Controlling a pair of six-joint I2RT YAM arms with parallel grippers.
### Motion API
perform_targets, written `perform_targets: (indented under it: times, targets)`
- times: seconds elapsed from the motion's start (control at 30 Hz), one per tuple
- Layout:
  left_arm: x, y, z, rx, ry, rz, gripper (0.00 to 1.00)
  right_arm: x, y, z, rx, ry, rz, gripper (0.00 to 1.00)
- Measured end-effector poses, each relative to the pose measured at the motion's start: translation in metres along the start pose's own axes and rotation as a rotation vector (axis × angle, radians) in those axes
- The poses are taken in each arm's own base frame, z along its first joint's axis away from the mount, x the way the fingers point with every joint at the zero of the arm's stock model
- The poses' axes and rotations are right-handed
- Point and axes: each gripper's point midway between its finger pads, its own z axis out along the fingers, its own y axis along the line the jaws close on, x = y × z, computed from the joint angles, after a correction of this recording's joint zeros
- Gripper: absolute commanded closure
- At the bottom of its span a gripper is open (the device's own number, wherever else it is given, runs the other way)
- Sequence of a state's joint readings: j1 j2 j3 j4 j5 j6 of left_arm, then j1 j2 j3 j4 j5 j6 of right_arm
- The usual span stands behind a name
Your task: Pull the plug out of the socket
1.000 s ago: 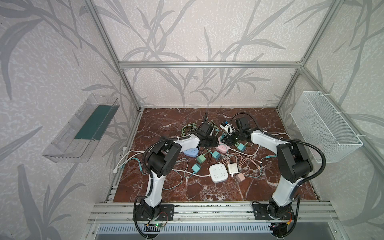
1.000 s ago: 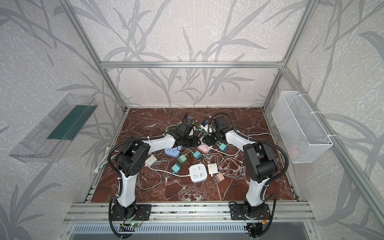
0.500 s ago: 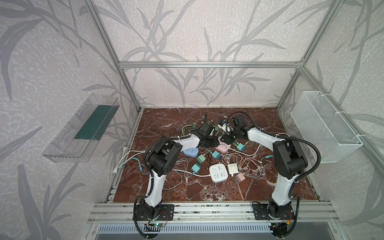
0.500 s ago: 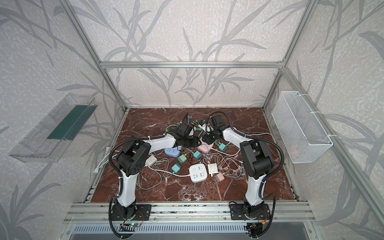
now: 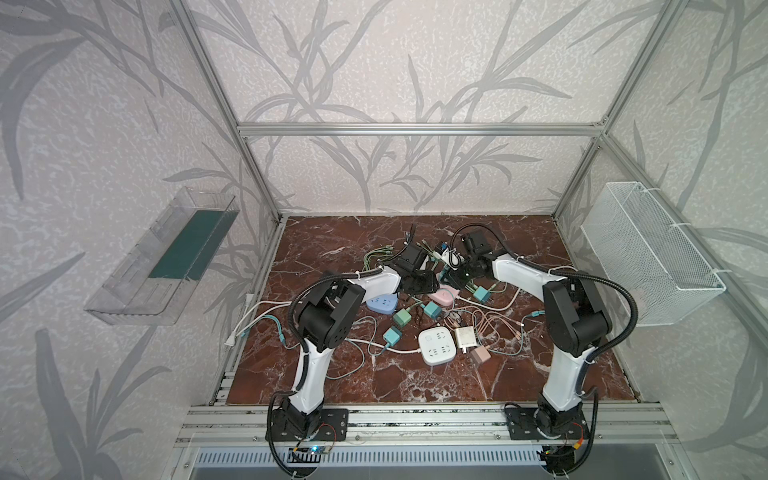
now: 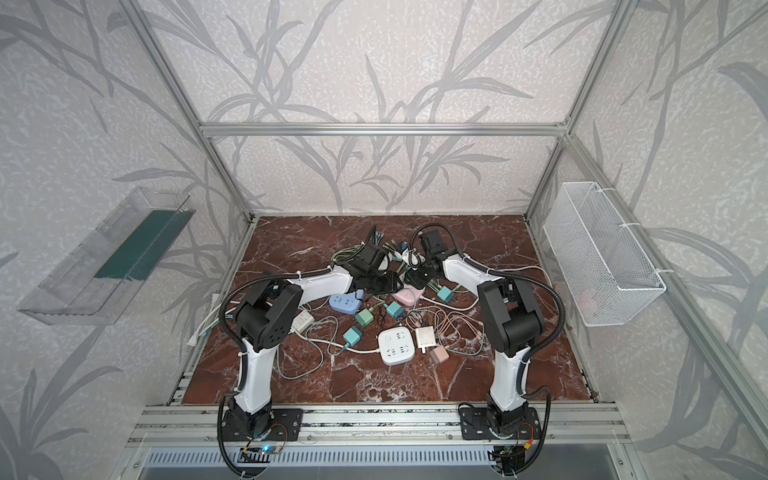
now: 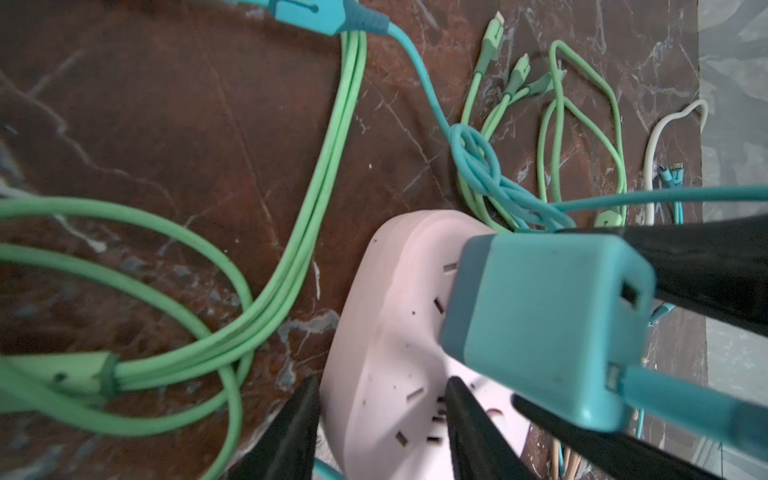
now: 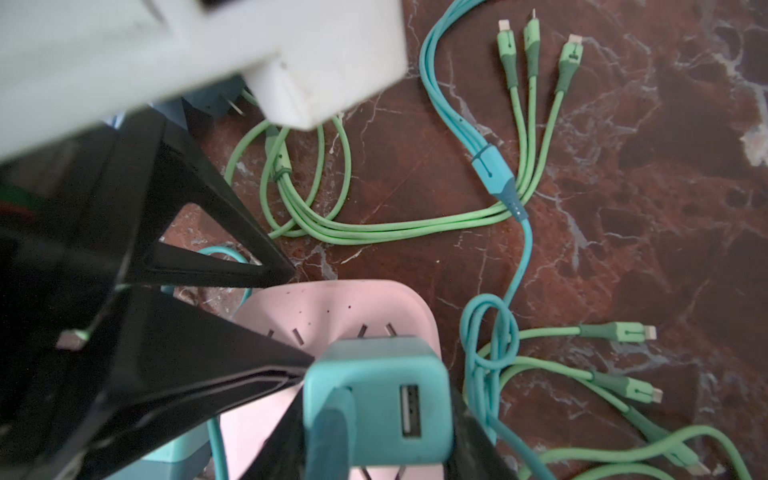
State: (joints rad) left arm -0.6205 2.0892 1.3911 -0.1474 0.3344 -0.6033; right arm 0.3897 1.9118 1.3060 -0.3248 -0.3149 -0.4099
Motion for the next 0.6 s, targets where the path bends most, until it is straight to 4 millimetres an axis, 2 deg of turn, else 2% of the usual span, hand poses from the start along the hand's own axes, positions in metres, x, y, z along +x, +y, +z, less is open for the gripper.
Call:
perform_targets:
  times: [0.3, 0.6]
  targets:
    - [0.0005, 0.0008, -0.0009, -0.011, 0.009, -0.007, 0.5, -0.0007, 0.0009, 0.0001, -0.005, -0.004, -0.002, 0.82]
    - [0.001, 0.0039, -0.0013, -0.037, 0.022, -0.026, 0.5, -0.0007, 0.0022, -0.0004, -0.008, -0.014, 0.014, 0.86]
